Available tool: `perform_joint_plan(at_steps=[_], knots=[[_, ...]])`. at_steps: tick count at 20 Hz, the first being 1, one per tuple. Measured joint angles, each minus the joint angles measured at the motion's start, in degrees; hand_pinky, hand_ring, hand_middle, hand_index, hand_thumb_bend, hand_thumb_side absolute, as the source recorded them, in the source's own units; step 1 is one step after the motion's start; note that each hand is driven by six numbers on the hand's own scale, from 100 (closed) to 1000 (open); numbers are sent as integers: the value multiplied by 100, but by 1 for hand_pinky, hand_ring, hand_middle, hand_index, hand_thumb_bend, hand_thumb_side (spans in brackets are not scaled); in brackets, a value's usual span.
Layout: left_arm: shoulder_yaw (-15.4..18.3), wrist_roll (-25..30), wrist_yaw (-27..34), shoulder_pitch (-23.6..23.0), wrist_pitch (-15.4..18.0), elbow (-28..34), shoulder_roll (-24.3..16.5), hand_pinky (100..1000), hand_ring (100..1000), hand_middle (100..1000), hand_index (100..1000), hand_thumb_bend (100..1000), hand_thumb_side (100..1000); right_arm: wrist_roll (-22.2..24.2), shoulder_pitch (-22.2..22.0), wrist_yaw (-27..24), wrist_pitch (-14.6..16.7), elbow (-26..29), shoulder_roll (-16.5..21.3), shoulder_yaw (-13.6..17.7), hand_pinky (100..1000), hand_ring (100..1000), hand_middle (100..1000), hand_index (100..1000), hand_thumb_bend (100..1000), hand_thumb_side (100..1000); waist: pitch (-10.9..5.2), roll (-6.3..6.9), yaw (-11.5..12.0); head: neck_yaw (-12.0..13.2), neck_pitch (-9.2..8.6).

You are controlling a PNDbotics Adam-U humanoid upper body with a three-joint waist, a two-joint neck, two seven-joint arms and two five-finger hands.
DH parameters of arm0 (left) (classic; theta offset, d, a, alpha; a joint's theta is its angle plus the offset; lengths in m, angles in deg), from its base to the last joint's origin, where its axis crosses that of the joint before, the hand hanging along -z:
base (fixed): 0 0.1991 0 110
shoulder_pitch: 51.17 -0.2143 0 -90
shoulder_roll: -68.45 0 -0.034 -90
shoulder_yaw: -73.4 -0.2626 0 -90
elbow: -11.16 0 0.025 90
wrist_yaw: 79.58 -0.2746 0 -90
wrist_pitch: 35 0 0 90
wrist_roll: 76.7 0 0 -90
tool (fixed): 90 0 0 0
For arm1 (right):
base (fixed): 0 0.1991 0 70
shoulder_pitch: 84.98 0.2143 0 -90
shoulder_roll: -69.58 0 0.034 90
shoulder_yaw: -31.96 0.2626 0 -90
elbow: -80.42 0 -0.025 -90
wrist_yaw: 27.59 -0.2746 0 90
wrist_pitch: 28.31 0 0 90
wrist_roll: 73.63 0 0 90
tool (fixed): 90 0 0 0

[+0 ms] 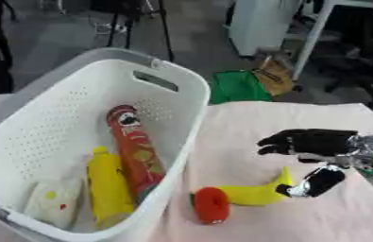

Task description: Pick up objects on the table and place them in the box.

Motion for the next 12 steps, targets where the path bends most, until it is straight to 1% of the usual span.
perform_joint_plan(at_steps=[7,12], knots=[[1,-11,0,2,8,0,0,576,441,555,628,100,906,-120,-167,197,134,87,-41,-39,1000,1000,1000,1000,369,660,18,1,-1,24,0],[1,-11,0,19,9,0,0,576,442,555,627,100,906,-211,-222,251,146,112,-84,-42,1000,1000,1000,1000,367,664,56,-10,48,25,-1]])
